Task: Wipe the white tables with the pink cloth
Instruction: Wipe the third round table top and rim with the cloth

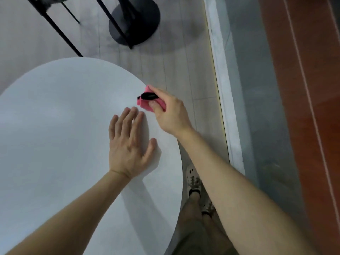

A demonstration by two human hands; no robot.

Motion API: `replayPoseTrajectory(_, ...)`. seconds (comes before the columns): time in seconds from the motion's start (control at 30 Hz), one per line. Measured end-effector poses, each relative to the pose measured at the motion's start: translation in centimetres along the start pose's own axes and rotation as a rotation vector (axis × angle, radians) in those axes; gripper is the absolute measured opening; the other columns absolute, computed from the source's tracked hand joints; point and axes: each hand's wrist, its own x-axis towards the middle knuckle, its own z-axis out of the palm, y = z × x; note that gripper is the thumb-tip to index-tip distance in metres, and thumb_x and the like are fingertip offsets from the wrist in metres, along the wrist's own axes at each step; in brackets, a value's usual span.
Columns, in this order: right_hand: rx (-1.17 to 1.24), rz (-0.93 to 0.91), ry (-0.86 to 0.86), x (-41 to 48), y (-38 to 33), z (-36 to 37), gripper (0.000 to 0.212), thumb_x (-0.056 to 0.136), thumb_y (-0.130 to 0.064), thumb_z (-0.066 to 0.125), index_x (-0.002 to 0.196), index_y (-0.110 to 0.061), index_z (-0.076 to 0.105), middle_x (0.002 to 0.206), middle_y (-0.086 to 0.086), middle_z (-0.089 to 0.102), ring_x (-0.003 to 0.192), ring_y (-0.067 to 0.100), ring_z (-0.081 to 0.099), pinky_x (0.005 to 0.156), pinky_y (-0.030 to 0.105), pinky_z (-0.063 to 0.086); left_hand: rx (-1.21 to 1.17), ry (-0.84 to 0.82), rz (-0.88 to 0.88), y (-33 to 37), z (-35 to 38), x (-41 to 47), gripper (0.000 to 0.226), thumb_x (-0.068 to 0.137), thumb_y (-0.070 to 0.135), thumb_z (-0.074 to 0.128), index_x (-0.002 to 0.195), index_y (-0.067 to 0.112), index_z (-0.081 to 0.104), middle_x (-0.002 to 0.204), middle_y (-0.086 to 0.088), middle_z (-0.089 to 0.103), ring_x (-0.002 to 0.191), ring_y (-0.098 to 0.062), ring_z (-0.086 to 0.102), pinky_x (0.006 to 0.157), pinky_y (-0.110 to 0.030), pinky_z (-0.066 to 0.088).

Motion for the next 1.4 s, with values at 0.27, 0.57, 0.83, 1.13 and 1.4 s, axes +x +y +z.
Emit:
replayPoseTrajectory(0.27, -0.005, 0.0, -0.036, -7.3, 1.3, -2.5, 0.054, 0.105, -0.01, 0.066, 0.157, -0.02, 0.056, 0.153, -0.007, 0.062, 0.141, 0.008, 0.058, 0.117, 0.038, 0.051, -0.033, 0.019, 0.018, -0.1, 0.2, -0.4, 0.081, 0.094, 0.041, 0.068, 0.161, 0.0, 0.046, 0.17, -0.017, 0.04, 0.163, -0.037, 0.029, 0.126, -0.068, 0.025)
replayPoseTrajectory(0.57, -0.052, -0.011, -0.191, 7.4, -1.9, 2.2, 0.048, 0.102, -0.008, 0.066, 0.148, -0.019, 0.066, 0.147, -0.007, 0.067, 0.135, 0.011, 0.063, 0.119, 0.039, 0.048, -0.046, -0.023, -0.027, 0.1, -0.7, 0.2, 0.073, 0.096, 0.045, 0.065, 0.156, 0.004, 0.055, 0.167, -0.013, 0.047, 0.159, -0.034, 0.038, 0.126, -0.063, 0.029)
replayPoseTrajectory(0.83, -0.079, 0.02, -0.204, 1.7, -0.8, -1.4, 0.058, 0.105, -0.008, 0.064, 0.158, -0.028, 0.055, 0.158, -0.017, 0.056, 0.144, -0.001, 0.052, 0.121, 0.02, 0.041, -0.007, 0.214, -0.343, -7.9, -2.0, 7.3, 0.029, 0.105, 0.024, 0.061, 0.13, 0.011, 0.068, 0.138, -0.009, 0.064, 0.129, -0.034, 0.057, 0.114, -0.048, 0.039)
replayPoseTrajectory(1.13, 0.01, -0.004, -0.413, 13.5, -4.3, 5.7, 0.048, 0.098, -0.008, 0.061, 0.143, -0.023, 0.068, 0.135, -0.015, 0.072, 0.125, 0.004, 0.068, 0.115, 0.034, 0.051, 0.051, 0.243, -0.649, -14.5, -2.8, 12.4, 0.041, 0.111, 0.039, 0.047, 0.143, 0.017, 0.059, 0.149, -0.005, 0.057, 0.143, -0.027, 0.048, 0.121, -0.048, 0.035)
replayPoseTrajectory(1.4, -0.108, -0.048, -0.461, 14.6, -4.5, 5.0, 0.056, 0.099, 0.001, 0.063, 0.152, -0.018, 0.062, 0.154, -0.011, 0.061, 0.143, -0.002, 0.053, 0.12, 0.016, 0.037, 0.075, 0.187, -0.987, -18.7, -1.6, 15.4, 0.064, 0.106, 0.053, 0.041, 0.16, 0.018, 0.042, 0.167, -0.006, 0.039, 0.157, -0.029, 0.031, 0.13, -0.051, 0.02)
